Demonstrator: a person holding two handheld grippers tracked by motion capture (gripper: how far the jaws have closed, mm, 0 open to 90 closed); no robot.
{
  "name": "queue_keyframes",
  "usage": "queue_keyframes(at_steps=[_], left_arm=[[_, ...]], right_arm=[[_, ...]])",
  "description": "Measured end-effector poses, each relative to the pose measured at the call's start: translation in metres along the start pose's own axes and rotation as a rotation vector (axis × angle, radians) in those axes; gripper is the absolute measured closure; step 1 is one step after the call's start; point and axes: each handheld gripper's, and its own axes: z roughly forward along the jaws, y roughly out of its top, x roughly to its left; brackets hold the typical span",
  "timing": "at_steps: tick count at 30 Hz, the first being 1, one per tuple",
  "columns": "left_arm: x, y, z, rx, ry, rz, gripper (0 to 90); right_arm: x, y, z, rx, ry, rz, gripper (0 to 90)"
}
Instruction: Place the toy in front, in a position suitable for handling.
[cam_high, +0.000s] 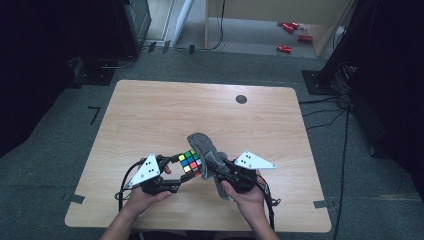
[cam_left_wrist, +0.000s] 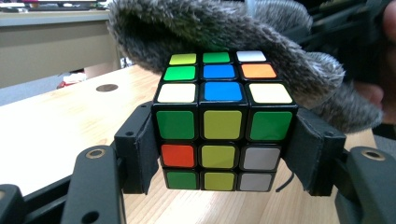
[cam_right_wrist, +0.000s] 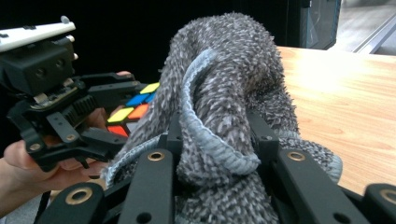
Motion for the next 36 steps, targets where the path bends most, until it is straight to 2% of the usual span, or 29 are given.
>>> queue_keyframes(at_steps=[2, 5, 12, 15, 19, 21, 25, 27, 30, 33, 36], left_arm=[[0.002, 0.001, -0.002, -0.012, -0.01, -0.023, 35.1], [0.004, 0.003, -0.005, -0.033, -0.012, -0.044, 35.1], [0.001, -0.002, 0.0, 0.002, -0.024, -0.019, 35.1], [0.002, 0.0, -0.002, -0.006, -0.03, -0.027, 35.1], [0.005, 0.002, -0.005, -0.034, -0.044, -0.049, 35.1], [0.005, 0.001, -0.004, -0.026, -0.057, -0.051, 35.1], [0.0, -0.002, 0.002, 0.012, -0.079, -0.023, 35.1], [-0.001, -0.001, 0.003, 0.011, -0.081, -0.023, 35.1], [-0.001, 0.0, 0.0, 0.005, -0.083, -0.028, 35.0], [0.003, 0.002, -0.003, -0.02, -0.085, -0.054, 34.9], [0.004, 0.002, -0.004, -0.029, -0.086, -0.064, 34.9]], right_arm=[[-0.005, -0.005, 0.003, 0.015, 0.016, 0.036, 69.4], [-0.007, -0.009, 0.007, 0.058, 0.012, 0.041, 69.4], [0.002, 0.003, -0.003, -0.018, 0.026, -0.005, 69.6], [-0.002, 0.0, -0.001, -0.012, 0.032, 0.017, 69.6], [-0.005, -0.009, 0.007, 0.047, 0.009, 0.021, 69.6], [-0.005, -0.007, 0.006, 0.038, 0.009, 0.014, 69.6], [0.001, 0.002, -0.004, -0.028, 0.015, -0.01, 69.6], [0.0, 0.002, -0.004, -0.032, 0.013, -0.011, 69.7], [-0.005, -0.004, -0.001, -0.014, 0.024, 0.027, 70.1], [-0.008, -0.011, 0.007, 0.042, 0.023, 0.035, 70.0], [-0.008, -0.011, 0.009, 0.058, 0.024, 0.033, 69.9]])
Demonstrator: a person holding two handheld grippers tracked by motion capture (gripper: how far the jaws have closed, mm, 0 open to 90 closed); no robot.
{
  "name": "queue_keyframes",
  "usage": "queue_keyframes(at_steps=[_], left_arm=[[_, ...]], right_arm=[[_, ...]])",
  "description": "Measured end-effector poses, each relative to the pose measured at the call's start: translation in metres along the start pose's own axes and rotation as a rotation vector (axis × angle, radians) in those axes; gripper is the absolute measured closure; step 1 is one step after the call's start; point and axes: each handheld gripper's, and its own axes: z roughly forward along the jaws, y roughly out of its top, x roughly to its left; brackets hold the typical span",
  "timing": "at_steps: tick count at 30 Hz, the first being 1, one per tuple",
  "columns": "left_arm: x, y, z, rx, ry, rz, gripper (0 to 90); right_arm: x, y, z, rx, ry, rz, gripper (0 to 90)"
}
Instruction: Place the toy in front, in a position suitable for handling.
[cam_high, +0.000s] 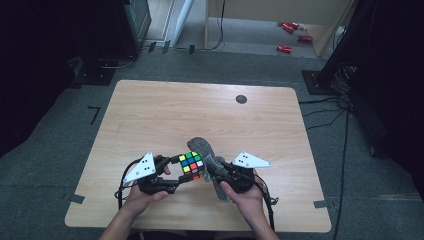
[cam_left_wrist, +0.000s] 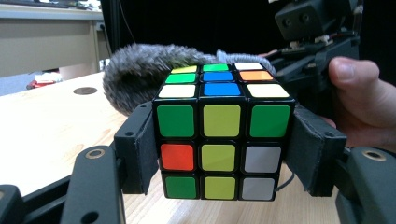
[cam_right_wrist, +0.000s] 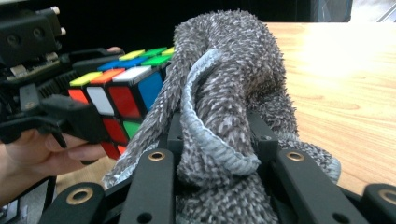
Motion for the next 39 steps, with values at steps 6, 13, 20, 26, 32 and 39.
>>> queue_keyframes(at_steps=[6, 13, 20, 26, 32, 39], left_arm=[[-0.001, -0.001, 0.002, 0.014, -0.001, 0.006, 35.1], [0.0, 0.004, -0.004, -0.017, 0.018, -0.012, 35.0], [0.001, 0.0, 0.0, 0.015, 0.022, -0.006, 35.1], [-0.002, 0.004, -0.001, -0.003, 0.017, -0.003, 35.1], [0.004, 0.005, -0.008, -0.039, 0.039, -0.044, 35.0], [-0.001, 0.004, -0.003, -0.004, 0.032, -0.016, 35.1]], right_arm=[[0.005, 0.009, -0.009, -0.057, 0.003, -0.018, 69.8], [0.0, -0.004, 0.004, 0.015, -0.006, 0.01, 69.7], [0.004, 0.001, 0.001, 0.032, -0.028, -0.034, 69.9], [0.004, 0.004, -0.004, -0.018, -0.007, -0.014, 69.8], [0.005, -0.004, 0.007, 0.056, -0.017, -0.029, 69.9], [0.01, 0.009, -0.008, -0.03, -0.009, -0.062, 69.9]])
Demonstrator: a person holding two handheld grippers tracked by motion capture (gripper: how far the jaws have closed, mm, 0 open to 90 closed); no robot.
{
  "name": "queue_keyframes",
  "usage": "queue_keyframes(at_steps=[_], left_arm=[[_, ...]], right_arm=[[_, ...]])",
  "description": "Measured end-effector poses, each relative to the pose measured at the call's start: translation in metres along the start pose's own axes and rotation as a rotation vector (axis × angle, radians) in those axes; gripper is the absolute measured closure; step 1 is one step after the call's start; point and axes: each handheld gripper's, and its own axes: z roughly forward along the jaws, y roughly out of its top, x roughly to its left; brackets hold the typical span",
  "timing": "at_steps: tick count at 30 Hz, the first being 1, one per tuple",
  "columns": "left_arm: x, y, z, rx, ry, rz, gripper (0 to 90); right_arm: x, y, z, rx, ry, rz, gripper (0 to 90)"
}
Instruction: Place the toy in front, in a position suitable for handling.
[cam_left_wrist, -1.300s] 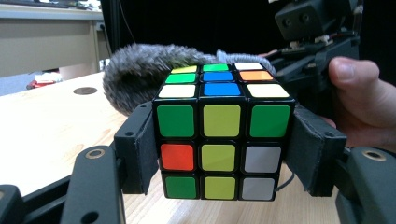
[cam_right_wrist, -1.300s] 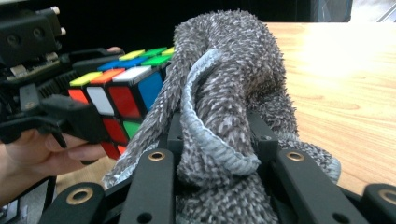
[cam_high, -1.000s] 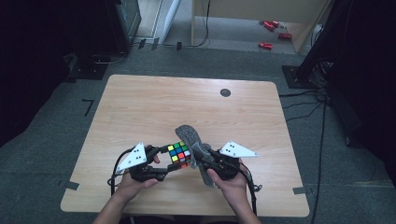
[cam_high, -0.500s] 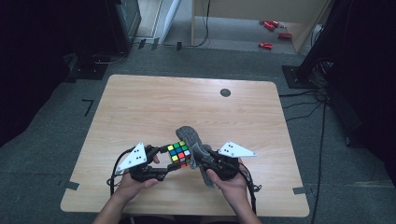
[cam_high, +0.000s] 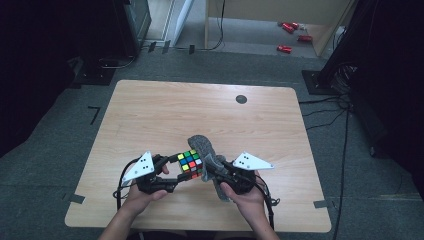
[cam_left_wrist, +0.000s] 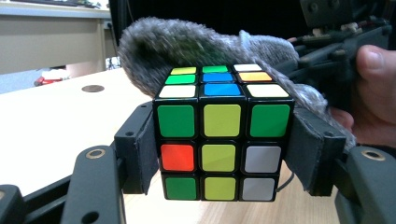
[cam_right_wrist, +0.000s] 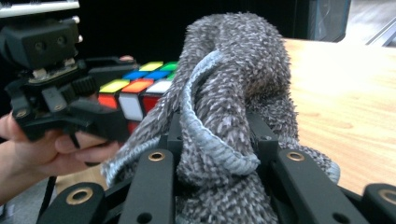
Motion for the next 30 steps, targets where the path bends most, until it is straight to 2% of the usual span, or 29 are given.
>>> queue_keyframes(at_steps=[2, 3, 6, 8, 11, 13, 16, 17, 19, 20, 23, 25, 28, 30], left_arm=[[0.001, 0.003, -0.003, -0.017, 0.019, -0.003, 35.1], [0.002, 0.004, -0.005, -0.031, 0.028, -0.012, 35.1], [0.006, 0.008, -0.013, -0.088, 0.063, -0.039, 35.1], [0.005, 0.01, -0.016, -0.12, 0.087, -0.043, 35.1], [0.0, 0.008, -0.009, -0.115, 0.081, -0.044, 35.1], [0.0, 0.006, -0.007, -0.116, 0.072, -0.059, 35.1], [0.001, 0.005, -0.007, -0.108, 0.072, -0.065, 35.1], [0.002, 0.005, -0.007, -0.107, 0.072, -0.068, 35.1], [0.003, 0.005, -0.008, -0.114, 0.075, -0.076, 35.1], [0.004, 0.005, -0.009, -0.117, 0.076, -0.081, 35.2], [0.005, 0.006, -0.01, -0.122, 0.072, -0.087, 35.2], [0.004, 0.005, -0.008, -0.119, 0.072, -0.086, 35.2], [0.003, 0.004, -0.007, -0.119, 0.067, -0.09, 35.2], [0.003, 0.005, -0.007, -0.115, 0.067, -0.083, 35.2]], right_arm=[[-0.003, -0.004, 0.003, 0.008, 0.013, 0.019, 70.1], [-0.004, -0.007, 0.006, 0.031, 0.018, 0.026, 70.2], [-0.004, -0.016, 0.016, 0.105, 0.019, 0.017, 70.2], [0.0, -0.02, 0.021, 0.113, 0.035, 0.016, 70.2], [0.014, -0.019, 0.025, 0.102, 0.075, -0.033, 70.1], [0.021, -0.019, 0.026, 0.114, 0.08, -0.057, 70.2], [0.025, -0.023, 0.03, 0.121, 0.105, -0.057, 70.3], [0.027, -0.024, 0.032, 0.131, 0.117, -0.073, 70.3], [0.031, -0.024, 0.033, 0.127, 0.087, -0.115, 70.5], [0.029, -0.023, 0.031, 0.121, 0.072, -0.112, 70.5], [0.018, -0.021, 0.025, 0.081, 0.013, -0.061, 70.8], [0.014, -0.021, 0.022, 0.064, -0.002, -0.032, 70.7], [0.021, -0.022, 0.025, 0.067, 0.021, -0.042, 70.6], [0.03, -0.025, 0.031, 0.077, 0.074, -0.057, 70.2]])
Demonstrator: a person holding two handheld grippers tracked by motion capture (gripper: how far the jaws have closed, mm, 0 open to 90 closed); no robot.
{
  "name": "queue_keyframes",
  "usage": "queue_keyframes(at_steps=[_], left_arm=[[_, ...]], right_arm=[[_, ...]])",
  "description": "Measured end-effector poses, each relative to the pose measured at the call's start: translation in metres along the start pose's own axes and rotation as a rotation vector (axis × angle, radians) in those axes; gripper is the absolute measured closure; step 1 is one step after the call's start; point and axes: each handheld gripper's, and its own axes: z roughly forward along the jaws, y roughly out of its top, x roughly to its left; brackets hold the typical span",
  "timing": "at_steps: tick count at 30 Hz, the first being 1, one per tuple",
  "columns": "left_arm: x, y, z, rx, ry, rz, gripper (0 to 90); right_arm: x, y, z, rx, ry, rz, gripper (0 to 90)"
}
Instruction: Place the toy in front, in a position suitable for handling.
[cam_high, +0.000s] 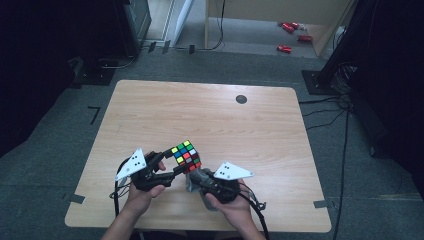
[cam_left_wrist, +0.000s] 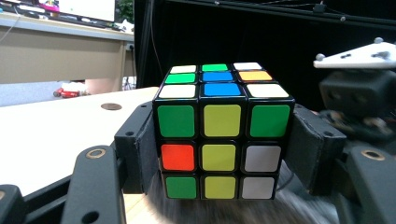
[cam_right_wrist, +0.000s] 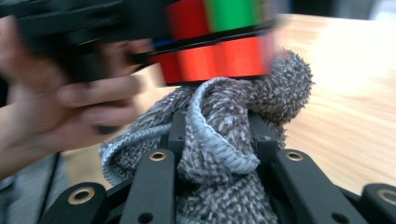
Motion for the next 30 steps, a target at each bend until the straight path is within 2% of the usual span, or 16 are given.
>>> queue_keyframes(at_steps=[1, 3, 5, 8, 10, 12, 14, 16, 18, 21, 24, 26, 28, 30], left_arm=[[0.0, 0.0, 0.0, 0.006, 0.005, 0.006, 35.2], [0.0, 0.0, -0.001, 0.011, 0.016, 0.012, 35.2], [0.001, 0.0, -0.002, 0.002, 0.016, 0.005, 35.2], [0.0, 0.0, -0.002, 0.001, 0.011, 0.005, 35.2], [0.0, 0.0, 0.0, 0.005, 0.009, 0.005, 35.2], [0.0, -0.001, 0.001, 0.01, 0.003, 0.005, 35.2], [0.0, -0.002, 0.002, 0.018, 0.006, 0.007, 35.2], [-0.001, -0.003, 0.003, 0.032, 0.01, 0.015, 35.2], [-0.002, -0.004, 0.004, 0.038, 0.013, 0.022, 35.2], [-0.001, -0.002, 0.002, 0.023, 0.011, 0.017, 35.2], [0.001, -0.001, 0.0, 0.006, 0.011, 0.012, 35.2], [0.001, -0.001, -0.001, 0.007, 0.009, 0.007, 35.3], [0.001, -0.002, 0.0, 0.01, 0.008, 0.005, 35.3], [0.0, -0.003, 0.002, 0.013, 0.006, 0.005, 35.2]], right_arm=[[0.005, -0.002, 0.004, 0.006, 0.026, -0.018, 70.2], [0.008, -0.002, 0.007, 0.017, 0.02, -0.036, 70.2], [0.002, -0.002, 0.004, 0.007, 0.008, -0.01, 70.2], [-0.014, 0.0, -0.008, -0.05, -0.058, 0.06, 70.5], [-0.017, 0.0, -0.012, -0.063, -0.063, 0.087, 70.5], [-0.013, -0.001, -0.008, -0.049, -0.053, 0.077, 70.5], [-0.005, -0.004, -0.001, -0.025, -0.019, 0.056, 70.4], [0.008, -0.006, 0.009, 0.019, 0.01, -0.009, 70.1], [0.013, -0.008, 0.013, 0.037, 0.012, -0.042, 70.1], [0.006, -0.006, 0.008, 0.025, -0.016, -0.02, 70.0], [-0.01, -0.001, -0.005, -0.024, -0.065, 0.042, 70.4], [-0.015, 0.0, -0.01, -0.045, -0.077, 0.069, 70.6], [-0.011, -0.001, -0.008, -0.04, -0.071, 0.062, 70.6], [-0.002, -0.003, -0.001, -0.019, -0.038, 0.043, 70.6]])
